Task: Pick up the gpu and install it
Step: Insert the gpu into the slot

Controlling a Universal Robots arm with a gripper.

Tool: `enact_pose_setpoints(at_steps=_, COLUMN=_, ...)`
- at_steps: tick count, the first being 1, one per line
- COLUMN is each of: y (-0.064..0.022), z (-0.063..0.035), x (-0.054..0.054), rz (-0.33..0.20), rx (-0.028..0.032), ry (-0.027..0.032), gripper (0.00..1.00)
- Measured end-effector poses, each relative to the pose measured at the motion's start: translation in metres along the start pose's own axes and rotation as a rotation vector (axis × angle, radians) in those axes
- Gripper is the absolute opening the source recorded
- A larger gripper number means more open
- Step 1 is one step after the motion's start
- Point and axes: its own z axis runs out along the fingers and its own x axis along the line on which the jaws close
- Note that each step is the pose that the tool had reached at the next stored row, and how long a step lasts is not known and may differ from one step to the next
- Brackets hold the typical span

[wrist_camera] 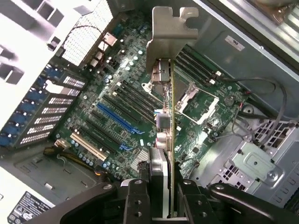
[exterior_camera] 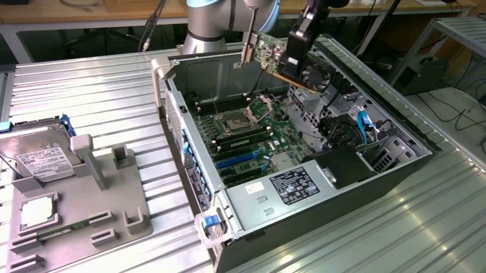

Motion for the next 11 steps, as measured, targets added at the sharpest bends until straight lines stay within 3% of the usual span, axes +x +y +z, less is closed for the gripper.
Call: enact_pose_setpoints(at_steps=11, y=0.0000, z=0.0001, x=0.0000, rz=-0.223, rx=0.0014, ry=0.0070, gripper=0.28)
